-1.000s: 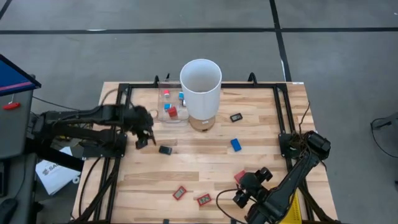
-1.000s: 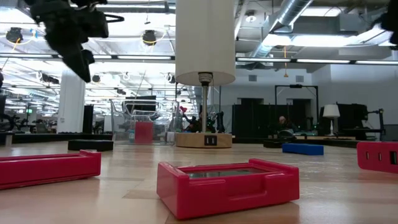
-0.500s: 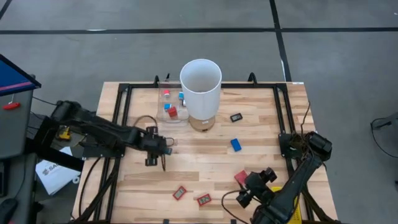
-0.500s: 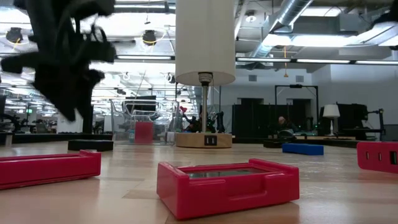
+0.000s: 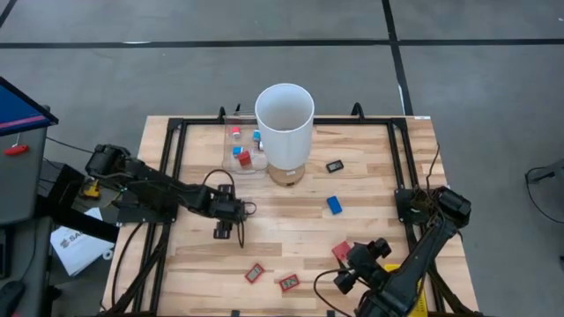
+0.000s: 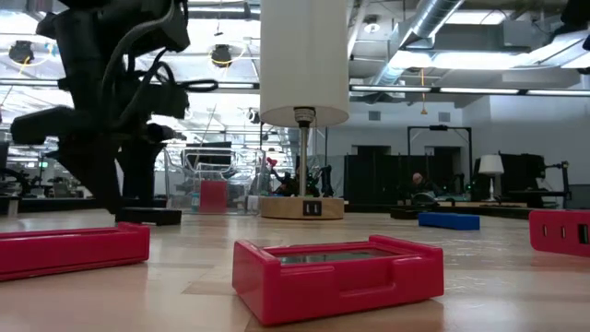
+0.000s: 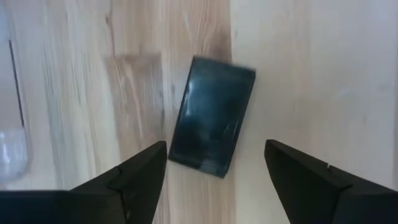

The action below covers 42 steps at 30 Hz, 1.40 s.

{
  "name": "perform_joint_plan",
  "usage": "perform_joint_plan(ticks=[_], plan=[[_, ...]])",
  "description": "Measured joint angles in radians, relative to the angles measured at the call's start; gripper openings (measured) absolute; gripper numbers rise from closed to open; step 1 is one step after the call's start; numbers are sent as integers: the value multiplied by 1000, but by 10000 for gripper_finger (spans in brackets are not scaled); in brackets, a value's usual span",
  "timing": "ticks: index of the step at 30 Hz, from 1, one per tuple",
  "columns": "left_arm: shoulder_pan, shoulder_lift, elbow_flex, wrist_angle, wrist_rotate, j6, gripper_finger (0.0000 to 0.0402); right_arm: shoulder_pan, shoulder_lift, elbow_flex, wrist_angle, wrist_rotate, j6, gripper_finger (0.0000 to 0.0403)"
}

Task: Pick & Place Office items
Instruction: Put the bottom black digital timer into the yellow basket

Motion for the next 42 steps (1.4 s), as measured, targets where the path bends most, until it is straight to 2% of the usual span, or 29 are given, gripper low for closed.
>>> perform_joint_plan(ticks=[7, 15, 18, 29, 35, 42], plan=[[10, 0, 0, 36, -5, 26, 270, 0, 0, 0, 0, 0, -3, 322], [81, 0, 0, 35, 45, 70, 270, 0, 0, 0, 0, 0, -4, 322], [102, 1, 0, 36, 101, 71, 270, 0, 0, 0, 0, 0, -3, 322], [102, 53, 0, 46, 149, 69, 267, 2, 0, 0, 9, 0, -6, 322], [102, 70, 2, 58, 157, 70, 232, 2, -1, 0, 17, 0, -6, 322], [101, 64, 1, 69, 154, 44, 147, 2, -1, 0, 20, 0, -6, 322]])
